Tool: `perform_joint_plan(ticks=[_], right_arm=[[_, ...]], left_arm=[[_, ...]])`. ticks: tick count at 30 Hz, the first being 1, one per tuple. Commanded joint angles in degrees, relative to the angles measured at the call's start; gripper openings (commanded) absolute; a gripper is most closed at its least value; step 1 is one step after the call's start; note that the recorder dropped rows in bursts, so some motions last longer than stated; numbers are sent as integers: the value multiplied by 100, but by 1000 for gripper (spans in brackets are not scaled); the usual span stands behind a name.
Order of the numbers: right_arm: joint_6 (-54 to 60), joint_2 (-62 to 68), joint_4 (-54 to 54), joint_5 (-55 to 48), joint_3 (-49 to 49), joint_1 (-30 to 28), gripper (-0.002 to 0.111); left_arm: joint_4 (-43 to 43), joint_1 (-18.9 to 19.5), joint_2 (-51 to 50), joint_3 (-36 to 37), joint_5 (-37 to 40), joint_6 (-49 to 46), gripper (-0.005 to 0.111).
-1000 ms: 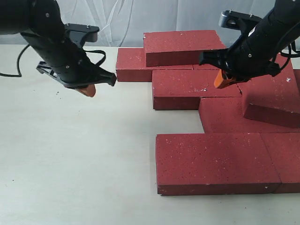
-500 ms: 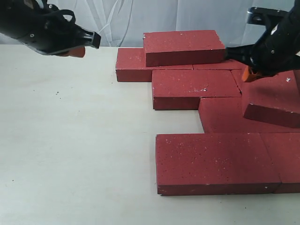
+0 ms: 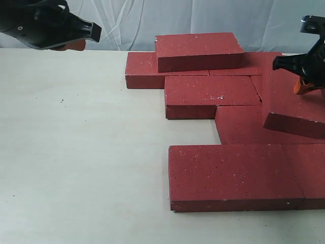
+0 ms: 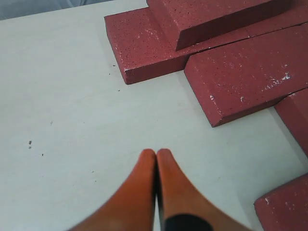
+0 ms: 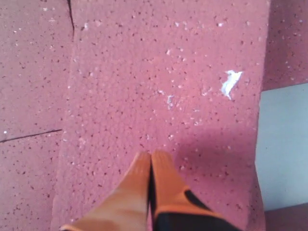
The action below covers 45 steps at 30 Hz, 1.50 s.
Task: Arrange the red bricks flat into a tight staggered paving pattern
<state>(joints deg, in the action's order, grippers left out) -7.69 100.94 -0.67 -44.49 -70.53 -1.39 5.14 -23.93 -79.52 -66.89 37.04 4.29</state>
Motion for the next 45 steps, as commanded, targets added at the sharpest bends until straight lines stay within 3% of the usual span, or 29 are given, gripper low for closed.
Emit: perform_joint_plan(ticks=[1,15,28,33,40,45], right_arm=[[23,-10,13,-256,13,4,-1],[264,-134,67,-529,-8,811,-1],[-182,-239,906,-259,41,-725,-1],[-1071,-203,1866,-142,223,-785,-1],[-882,228,1249,-120,249,-626,-1],[-581,457,946,-145,249,-131,-1]], left_arm=[[-27,-24,36,6,-61,24,0],[-104,-24,29,6,51,24,0],[-116,-24,29,6,47,24,0],[-116,-24,29,6,47,24,0],[-92,-24,29,6,47,24,0],[-92,-24,29,6,47,24,0]])
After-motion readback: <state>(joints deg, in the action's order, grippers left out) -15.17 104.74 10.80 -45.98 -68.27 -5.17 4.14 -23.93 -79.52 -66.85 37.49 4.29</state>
